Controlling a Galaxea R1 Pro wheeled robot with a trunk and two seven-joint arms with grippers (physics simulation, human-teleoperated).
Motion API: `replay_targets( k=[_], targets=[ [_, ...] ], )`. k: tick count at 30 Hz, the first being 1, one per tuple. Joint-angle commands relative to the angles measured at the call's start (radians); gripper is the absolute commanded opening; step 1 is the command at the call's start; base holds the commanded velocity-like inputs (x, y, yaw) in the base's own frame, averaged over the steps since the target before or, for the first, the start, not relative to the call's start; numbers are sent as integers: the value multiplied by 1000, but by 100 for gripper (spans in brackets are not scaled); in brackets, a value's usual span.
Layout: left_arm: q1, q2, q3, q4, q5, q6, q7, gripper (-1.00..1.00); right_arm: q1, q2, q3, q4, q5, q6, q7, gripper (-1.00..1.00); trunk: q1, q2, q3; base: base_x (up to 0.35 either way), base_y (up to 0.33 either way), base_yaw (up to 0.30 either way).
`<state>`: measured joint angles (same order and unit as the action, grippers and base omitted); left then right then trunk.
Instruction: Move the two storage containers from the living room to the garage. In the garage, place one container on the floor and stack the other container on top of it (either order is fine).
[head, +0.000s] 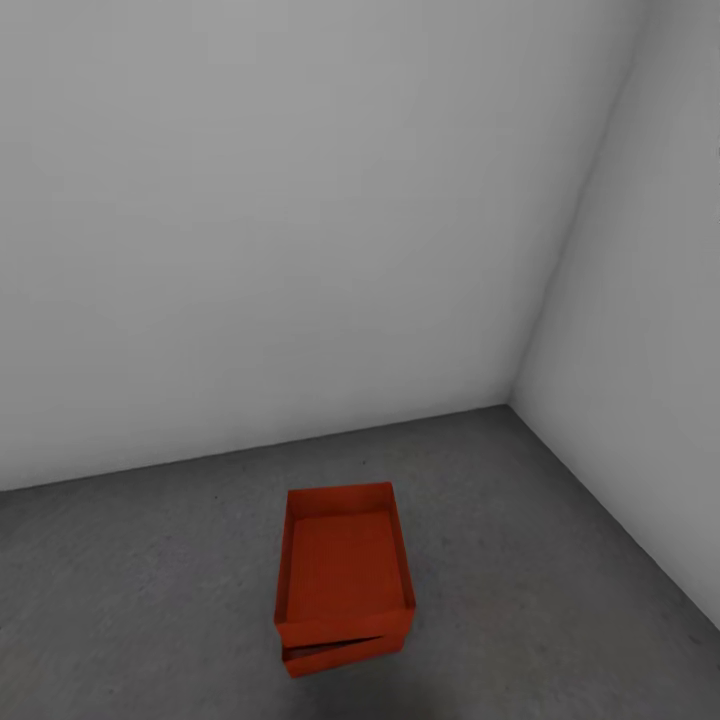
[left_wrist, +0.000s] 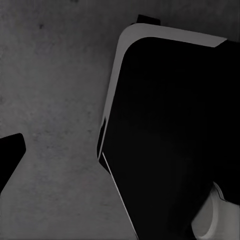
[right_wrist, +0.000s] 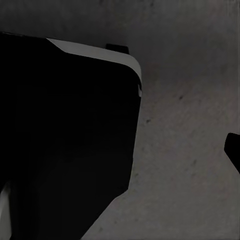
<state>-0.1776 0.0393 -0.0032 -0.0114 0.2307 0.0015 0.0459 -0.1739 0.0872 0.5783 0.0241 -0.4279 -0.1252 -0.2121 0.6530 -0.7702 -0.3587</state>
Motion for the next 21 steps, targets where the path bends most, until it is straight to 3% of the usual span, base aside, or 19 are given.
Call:
replay_targets(
  k=[1, 21],
  targets=[
    [0, 0, -2, -1, 6, 0, 2, 100, -1, 1, 8, 2, -10, -5, -1, 100, 0, -1, 1, 0, 0, 0],
    [0, 3, -6, -4, 3, 0, 2, 100, -1, 0, 8, 2, -11, -38, -1, 100, 0, -1, 32, 0, 0, 0]
  ],
)
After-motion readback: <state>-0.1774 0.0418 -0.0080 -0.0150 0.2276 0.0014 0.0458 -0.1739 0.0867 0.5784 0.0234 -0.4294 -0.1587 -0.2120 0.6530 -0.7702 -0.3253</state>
